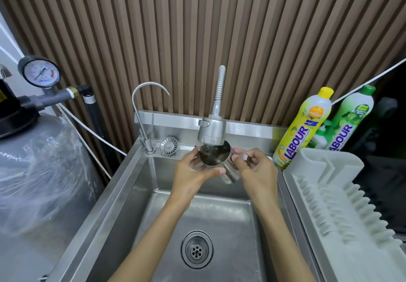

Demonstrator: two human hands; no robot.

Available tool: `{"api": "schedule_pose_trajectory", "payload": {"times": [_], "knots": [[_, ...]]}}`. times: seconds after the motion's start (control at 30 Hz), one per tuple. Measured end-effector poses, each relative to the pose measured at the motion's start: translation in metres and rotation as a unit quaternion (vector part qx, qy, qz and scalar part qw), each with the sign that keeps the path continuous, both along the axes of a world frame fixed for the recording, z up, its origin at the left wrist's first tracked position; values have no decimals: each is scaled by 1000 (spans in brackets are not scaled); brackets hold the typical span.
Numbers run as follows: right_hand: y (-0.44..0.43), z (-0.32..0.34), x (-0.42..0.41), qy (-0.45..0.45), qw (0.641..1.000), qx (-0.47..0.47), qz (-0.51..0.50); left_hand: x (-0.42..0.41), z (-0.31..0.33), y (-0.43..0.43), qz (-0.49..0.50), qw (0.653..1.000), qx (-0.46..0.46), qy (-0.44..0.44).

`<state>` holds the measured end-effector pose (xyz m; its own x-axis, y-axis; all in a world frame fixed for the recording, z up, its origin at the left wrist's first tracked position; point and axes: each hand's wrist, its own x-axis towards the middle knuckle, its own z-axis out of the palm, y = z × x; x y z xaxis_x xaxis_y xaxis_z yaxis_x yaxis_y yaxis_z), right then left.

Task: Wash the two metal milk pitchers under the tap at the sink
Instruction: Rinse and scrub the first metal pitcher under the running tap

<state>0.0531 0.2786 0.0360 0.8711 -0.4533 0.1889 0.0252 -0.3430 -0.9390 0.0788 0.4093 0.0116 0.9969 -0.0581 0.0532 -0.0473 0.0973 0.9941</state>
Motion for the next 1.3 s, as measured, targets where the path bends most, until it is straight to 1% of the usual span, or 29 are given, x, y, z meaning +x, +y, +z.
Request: {"api": "schedule_pose_trajectory", "payload": {"times": [0.1,0.17,0.2,0.27,0.33,0.43,0.5,0.53,0.57,0.6,0.63,0.7,0.77,0.8,0.87,0.93,1.0,1.07,1.17,1.23,1.3], "knots": [[-3,-6,8,-31,990,125,53,7,2,-5,27,998,-20,-51],[-2,-13,14,-43,969,220,103,13,6,-2,45,996,-10,-79],[0,-15,16,-48,954,268,129,16,8,0,56,994,6,-94],[5,-19,20,-48,920,354,164,19,13,7,79,985,73,-132],[11,-23,22,-32,905,383,182,19,16,13,105,973,139,-150],[19,-25,22,6,912,368,181,16,16,23,133,963,188,-140],[25,-27,22,31,928,337,155,15,11,30,104,976,161,-106],[28,-28,22,39,940,311,134,14,6,35,79,987,125,-63],[31,-28,22,40,957,265,109,12,1,41,50,995,90,-11],[33,-30,23,35,977,195,85,11,-5,48,21,996,72,45],[36,-32,25,34,991,109,71,10,-14,54,-10,993,72,92],[42,-35,25,39,995,-38,78,10,-32,64,-62,983,71,157],[44,-40,24,36,984,-142,99,9,-45,67,-80,973,54,209],[43,-42,24,23,976,-186,110,10,-49,66,-85,968,62,227],[44,-48,23,-2,951,-278,135,15,-58,64,-72,966,104,225],[45,-53,21,13,917,-361,167,24,-66,59,-52,965,134,219],[45,-61,17,22,883,-422,202,32,-71,53,-35,964,142,222],[42,-71,15,-21,863,-446,236,36,-72,50,-41,965,133,221],[32,-79,16,-78,833,-462,295,40,-67,43,-127,963,70,229],[21,-80,15,-114,821,-464,313,45,-70,43,-183,949,8,256],[9,-83,11,-138,819,-461,314,49,-75,44,-239,927,-31,287]]}}
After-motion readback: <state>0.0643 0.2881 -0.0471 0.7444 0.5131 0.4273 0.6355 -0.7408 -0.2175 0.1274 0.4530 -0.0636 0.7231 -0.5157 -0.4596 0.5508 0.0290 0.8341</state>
